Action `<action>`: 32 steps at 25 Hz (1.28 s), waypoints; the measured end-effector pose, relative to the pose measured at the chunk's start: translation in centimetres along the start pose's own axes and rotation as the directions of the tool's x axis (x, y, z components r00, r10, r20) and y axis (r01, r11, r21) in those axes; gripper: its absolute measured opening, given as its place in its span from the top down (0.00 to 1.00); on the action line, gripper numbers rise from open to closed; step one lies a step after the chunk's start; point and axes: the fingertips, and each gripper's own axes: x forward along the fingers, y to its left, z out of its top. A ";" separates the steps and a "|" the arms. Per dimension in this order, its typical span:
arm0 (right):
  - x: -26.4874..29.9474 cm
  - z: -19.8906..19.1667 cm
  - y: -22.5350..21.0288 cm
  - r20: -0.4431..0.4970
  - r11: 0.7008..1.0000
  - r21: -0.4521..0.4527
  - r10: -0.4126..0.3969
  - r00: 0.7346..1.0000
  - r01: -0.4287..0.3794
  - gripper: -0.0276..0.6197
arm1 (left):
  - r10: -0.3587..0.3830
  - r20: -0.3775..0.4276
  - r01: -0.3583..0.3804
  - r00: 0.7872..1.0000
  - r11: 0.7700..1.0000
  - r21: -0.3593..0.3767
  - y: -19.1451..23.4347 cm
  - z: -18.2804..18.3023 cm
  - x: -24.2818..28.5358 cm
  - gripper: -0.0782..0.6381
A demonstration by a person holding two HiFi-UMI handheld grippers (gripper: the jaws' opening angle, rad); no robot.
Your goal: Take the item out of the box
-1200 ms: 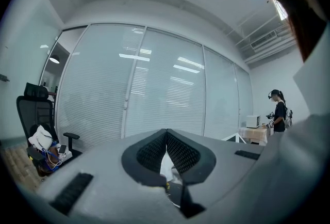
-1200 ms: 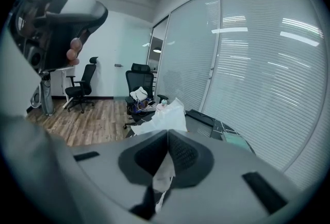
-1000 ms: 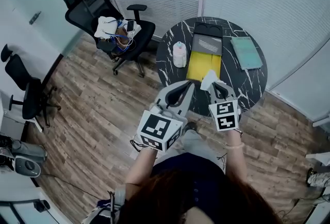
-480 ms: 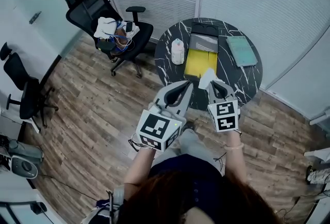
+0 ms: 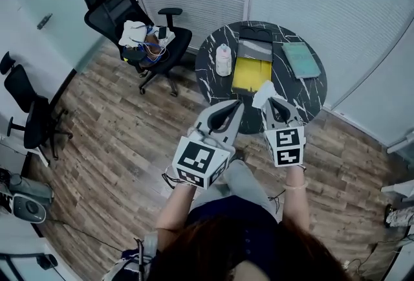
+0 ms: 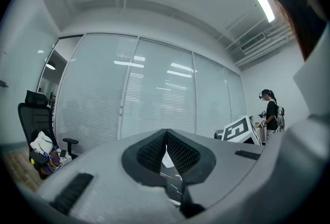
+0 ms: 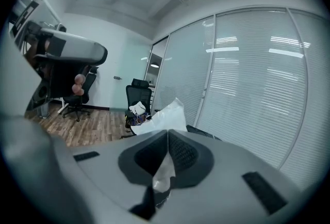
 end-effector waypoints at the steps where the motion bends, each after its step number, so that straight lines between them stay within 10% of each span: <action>1: -0.4 0.2 0.1 0.005 1.000 0.002 -0.003 1.000 0.003 0.92 | 0.000 0.003 0.000 1.000 1.000 -0.001 -0.1 0.0 -0.2 0.85; 32: -8.9 4.3 1.9 0.132 0.999 0.018 -0.033 0.991 0.031 0.92 | -0.009 0.009 0.008 1.000 1.000 0.030 -4.3 0.1 -2.7 0.85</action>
